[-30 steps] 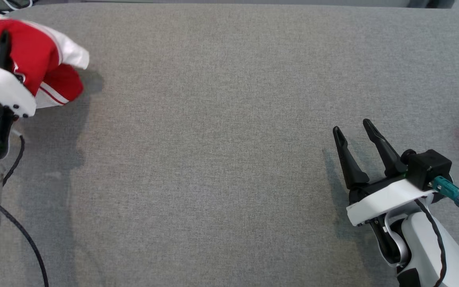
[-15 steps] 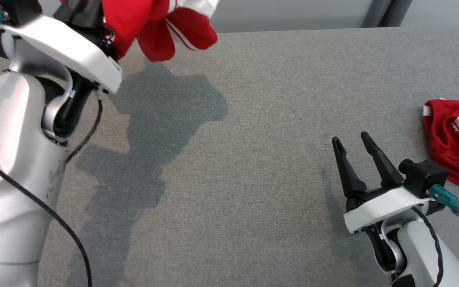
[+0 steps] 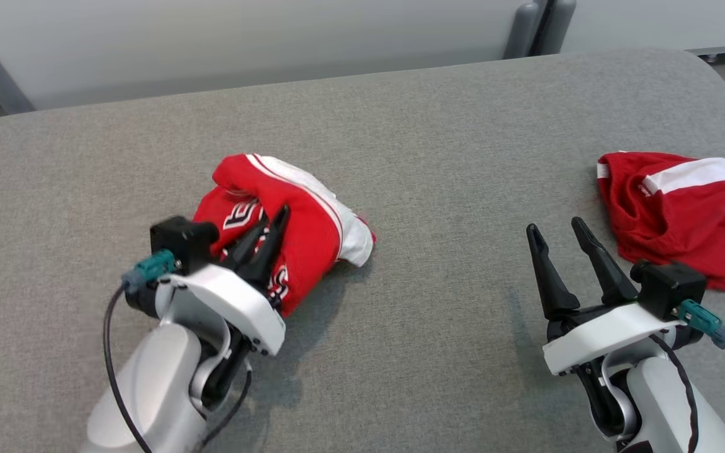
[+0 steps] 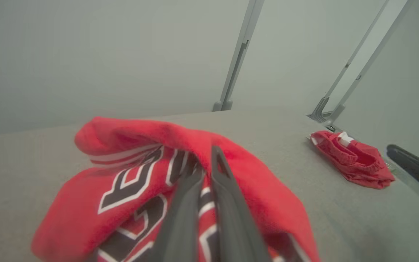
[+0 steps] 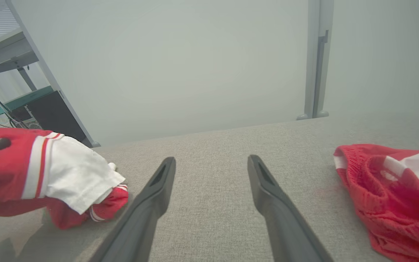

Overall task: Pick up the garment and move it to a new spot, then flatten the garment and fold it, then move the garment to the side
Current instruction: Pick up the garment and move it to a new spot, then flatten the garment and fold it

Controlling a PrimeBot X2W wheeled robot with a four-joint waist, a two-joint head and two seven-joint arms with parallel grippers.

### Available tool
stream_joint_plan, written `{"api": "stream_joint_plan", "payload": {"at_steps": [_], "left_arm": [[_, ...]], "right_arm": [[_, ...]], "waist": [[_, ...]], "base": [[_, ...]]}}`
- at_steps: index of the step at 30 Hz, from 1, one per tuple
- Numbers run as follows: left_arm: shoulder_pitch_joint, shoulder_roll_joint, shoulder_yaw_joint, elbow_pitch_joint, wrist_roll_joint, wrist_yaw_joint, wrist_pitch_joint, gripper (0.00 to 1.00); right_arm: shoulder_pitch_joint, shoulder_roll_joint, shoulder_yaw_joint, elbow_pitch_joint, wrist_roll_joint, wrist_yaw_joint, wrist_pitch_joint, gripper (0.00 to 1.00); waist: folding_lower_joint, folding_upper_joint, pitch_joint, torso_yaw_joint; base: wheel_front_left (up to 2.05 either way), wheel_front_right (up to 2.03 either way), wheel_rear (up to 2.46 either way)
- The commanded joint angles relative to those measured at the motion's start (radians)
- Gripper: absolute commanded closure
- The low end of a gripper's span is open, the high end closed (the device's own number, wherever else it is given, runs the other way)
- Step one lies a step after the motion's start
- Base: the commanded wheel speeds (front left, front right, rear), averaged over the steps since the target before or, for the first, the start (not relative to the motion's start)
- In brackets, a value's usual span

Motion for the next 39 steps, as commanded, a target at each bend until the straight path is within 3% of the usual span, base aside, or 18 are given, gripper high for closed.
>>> {"api": "stream_joint_plan", "payload": {"at_steps": [1, 4, 5, 6, 7, 12, 22, 34, 39], "left_arm": [[-0.006, 0.001, 0.022, 0.010, 0.009, -0.009, -0.039, 1.00], [0.023, -0.020, 0.002, 0.098, 0.033, -0.014, -0.125, 1.00], [0.032, -0.028, 0.001, 0.128, 0.032, -0.015, -0.146, 0.74], [0.039, -0.034, 0.000, 0.155, 0.034, -0.017, -0.164, 0.28], [0.046, -0.037, 0.002, 0.179, 0.041, -0.015, -0.180, 0.00], [0.077, -0.039, 0.008, 0.225, 0.121, 0.012, -0.214, 0.00], [0.245, -0.051, 0.252, -0.017, 0.286, 0.098, -0.216, 0.00], [0.381, -0.100, 0.451, -0.140, 0.414, 0.109, -0.216, 0.00], [0.405, -0.120, 0.489, -0.154, 0.444, 0.092, -0.216, 0.00]], "right_arm": [[-0.007, 0.001, 0.015, -0.013, 0.004, 0.004, -0.013, 0.00], [-0.004, 0.002, 0.013, -0.008, 0.006, 0.004, -0.013, 0.00], [-0.003, 0.002, 0.013, -0.006, 0.006, 0.004, -0.013, 0.00], [-0.002, 0.002, 0.012, -0.004, 0.007, 0.004, -0.013, 0.00], [-0.001, 0.001, 0.010, -0.002, 0.007, 0.004, -0.013, 0.00], [0.014, -0.001, -0.007, 0.002, 0.003, 0.004, -0.013, 0.00], [0.035, 0.005, -0.028, -0.005, -0.013, 0.004, -0.013, 0.00], [0.055, 0.008, -0.030, -0.001, -0.030, 0.004, -0.013, 0.00], [0.057, 0.008, -0.010, 0.004, -0.030, 0.004, -0.013, 0.00]], "waist": [[0.0000, 0.0000, -0.009, -0.018], [0.0000, 0.0000, -0.022, -0.036], [0.0000, 0.0000, -0.026, -0.041], [0.0000, 0.0000, -0.031, -0.046], [0.0000, 0.0000, -0.037, -0.050], [0.0000, 0.0000, -0.065, -0.049], [0.0000, 0.0000, -0.100, -0.002], [0.0000, 0.0000, -0.120, 0.055], [0.0000, 0.0000, -0.108, 0.084]], "base": [[0.00, 0.00, 0.00], [0.00, 0.00, 0.00], [0.00, 0.00, 0.00], [0.00, 0.00, 0.00], [0.00, 0.00, 0.00], [0.00, 0.00, 0.00], [0.00, 0.00, 0.00], [0.00, 0.00, 0.00], [0.00, 0.00, 0.00]]}}
